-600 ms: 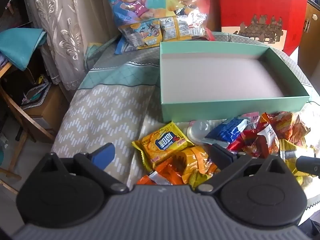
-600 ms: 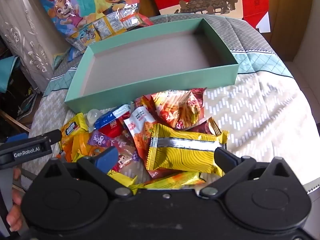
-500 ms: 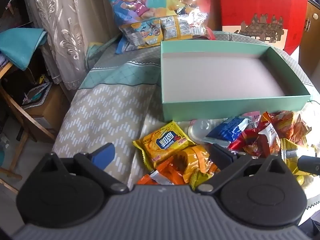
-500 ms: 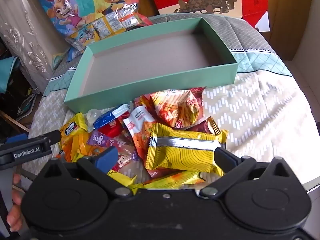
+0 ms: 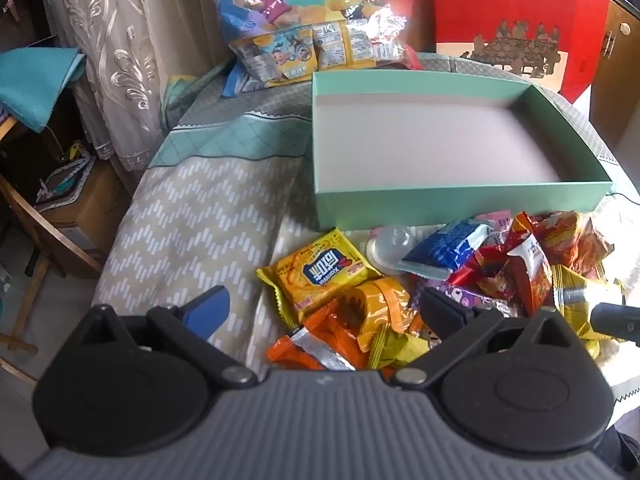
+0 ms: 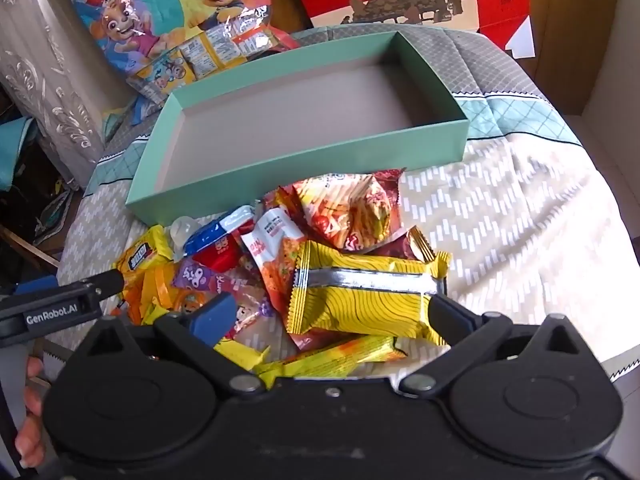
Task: Organize snacks
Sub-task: 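Move both tools toward the snack pile in front of the green tray, then grasp the orange wafer bar with left tool while right tool grasps yellow bar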
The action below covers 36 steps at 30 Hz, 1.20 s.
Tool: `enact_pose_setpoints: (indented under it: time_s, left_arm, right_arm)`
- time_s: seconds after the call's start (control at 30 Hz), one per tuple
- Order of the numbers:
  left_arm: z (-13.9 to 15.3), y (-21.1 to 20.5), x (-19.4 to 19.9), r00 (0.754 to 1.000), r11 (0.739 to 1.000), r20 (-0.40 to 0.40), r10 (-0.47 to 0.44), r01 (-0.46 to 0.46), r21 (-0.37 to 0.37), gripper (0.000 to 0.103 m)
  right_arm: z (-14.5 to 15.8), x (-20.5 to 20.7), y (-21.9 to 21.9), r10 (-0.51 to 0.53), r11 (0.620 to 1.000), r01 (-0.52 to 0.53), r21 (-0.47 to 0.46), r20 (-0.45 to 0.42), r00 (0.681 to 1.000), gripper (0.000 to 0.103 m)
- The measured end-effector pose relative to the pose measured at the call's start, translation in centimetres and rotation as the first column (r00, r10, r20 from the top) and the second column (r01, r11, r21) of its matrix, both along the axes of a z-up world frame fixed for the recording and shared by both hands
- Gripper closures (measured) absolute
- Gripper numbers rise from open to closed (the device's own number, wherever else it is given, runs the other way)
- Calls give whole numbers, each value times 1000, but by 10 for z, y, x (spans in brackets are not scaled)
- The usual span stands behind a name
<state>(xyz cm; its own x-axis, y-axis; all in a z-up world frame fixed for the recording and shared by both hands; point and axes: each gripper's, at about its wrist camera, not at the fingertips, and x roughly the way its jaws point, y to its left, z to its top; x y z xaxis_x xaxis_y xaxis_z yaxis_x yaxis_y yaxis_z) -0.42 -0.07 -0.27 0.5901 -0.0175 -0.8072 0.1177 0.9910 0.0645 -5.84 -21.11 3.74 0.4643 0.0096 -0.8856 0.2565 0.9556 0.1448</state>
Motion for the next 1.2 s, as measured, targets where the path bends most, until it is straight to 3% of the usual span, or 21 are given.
enact_pose_setpoints:
  time_s: [0.37,0.73,1.03,1.2]
  left_arm:
    - [-6,4,-2,998,1000,-51,-23,23,-14,0]
    - [-45,11,-5,981,1000,-191,-20,20,-5,0]
    - [-60,8,-1,980,999,-199,-23,15,-44,0]
    - [-59,30,-3,982,999,-190,-6,-2,-39,0]
  right_arm:
    - [-5,1,3,8,999,-8,32,23,1000,0]
    - [-21,-3,16,125,991,-127,32,66,990,0]
    - [-30,7,34,209,977,-210,47,22,978,0]
    - [-33,17,62,350,936,-351,38,37,936,20]
